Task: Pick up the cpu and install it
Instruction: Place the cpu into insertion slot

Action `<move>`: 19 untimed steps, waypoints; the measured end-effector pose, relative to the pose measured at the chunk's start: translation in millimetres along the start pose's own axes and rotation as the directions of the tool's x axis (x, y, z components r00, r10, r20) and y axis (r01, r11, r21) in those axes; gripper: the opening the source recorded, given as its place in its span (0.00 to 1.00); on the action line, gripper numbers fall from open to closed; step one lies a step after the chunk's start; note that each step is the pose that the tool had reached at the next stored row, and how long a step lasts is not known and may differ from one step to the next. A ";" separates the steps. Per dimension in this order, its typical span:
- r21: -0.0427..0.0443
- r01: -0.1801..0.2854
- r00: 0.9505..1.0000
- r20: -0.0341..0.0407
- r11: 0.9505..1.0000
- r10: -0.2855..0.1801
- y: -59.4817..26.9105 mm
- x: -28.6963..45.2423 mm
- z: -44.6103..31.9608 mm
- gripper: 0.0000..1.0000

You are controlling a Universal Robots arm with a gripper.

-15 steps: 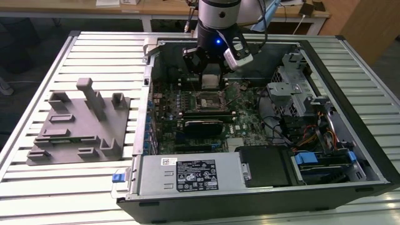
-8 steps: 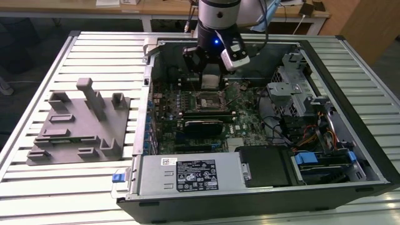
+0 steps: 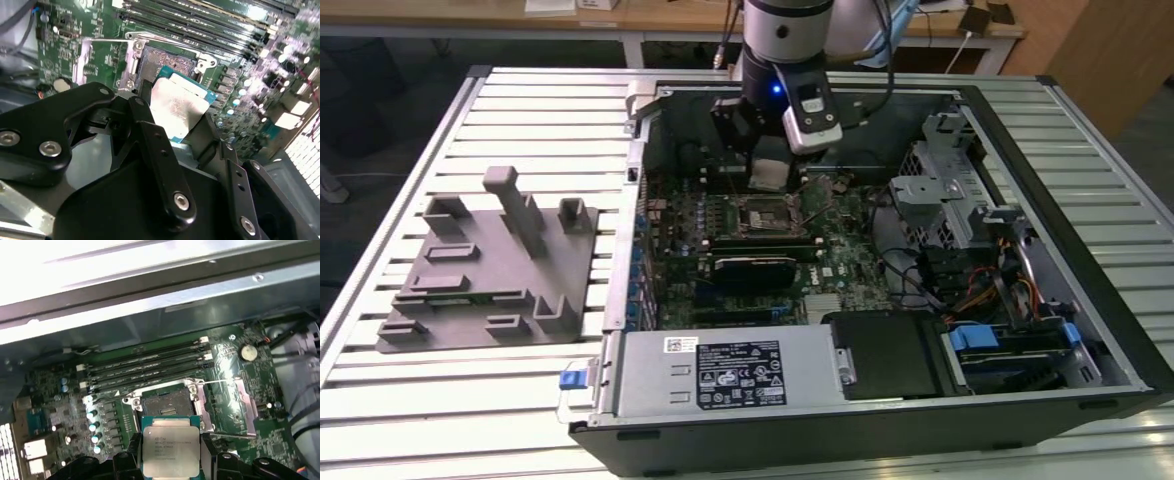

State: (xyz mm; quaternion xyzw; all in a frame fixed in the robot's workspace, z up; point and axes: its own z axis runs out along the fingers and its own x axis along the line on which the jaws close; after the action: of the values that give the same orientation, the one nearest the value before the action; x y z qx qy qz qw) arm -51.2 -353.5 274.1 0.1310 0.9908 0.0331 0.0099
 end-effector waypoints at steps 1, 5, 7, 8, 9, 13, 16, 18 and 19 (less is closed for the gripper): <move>0.000 -0.018 1.000 0.001 1.000 0.018 0.0 0.0 0.1 0.54; 0.001 -0.091 0.996 0.006 0.996 0.091 0.0 0.0 0.5 0.54; 0.001 -0.126 0.992 0.009 0.992 0.126 -0.1 0.0 0.6 0.54; 0.001 -0.144 0.989 0.010 0.990 0.144 -0.1 0.0 0.7 0.54; 0.001 -0.162 0.987 0.011 0.987 0.162 -0.1 0.0 0.8 0.54; 0.001 -0.234 0.972 0.016 0.972 0.234 -0.1 0.0 1.2 0.54; 0.000 -0.286 0.958 0.020 0.958 0.286 -0.1 0.0 1.5 0.54; 0.000 -0.320 0.947 0.022 0.947 0.320 -0.2 0.0 1.7 0.54; 0.000 -0.339 0.941 0.024 0.941 0.338 -0.2 0.0 1.7 0.54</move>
State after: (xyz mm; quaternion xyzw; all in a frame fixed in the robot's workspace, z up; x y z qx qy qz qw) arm -51.2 -353.5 272.4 0.2997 0.9534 0.0310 0.0155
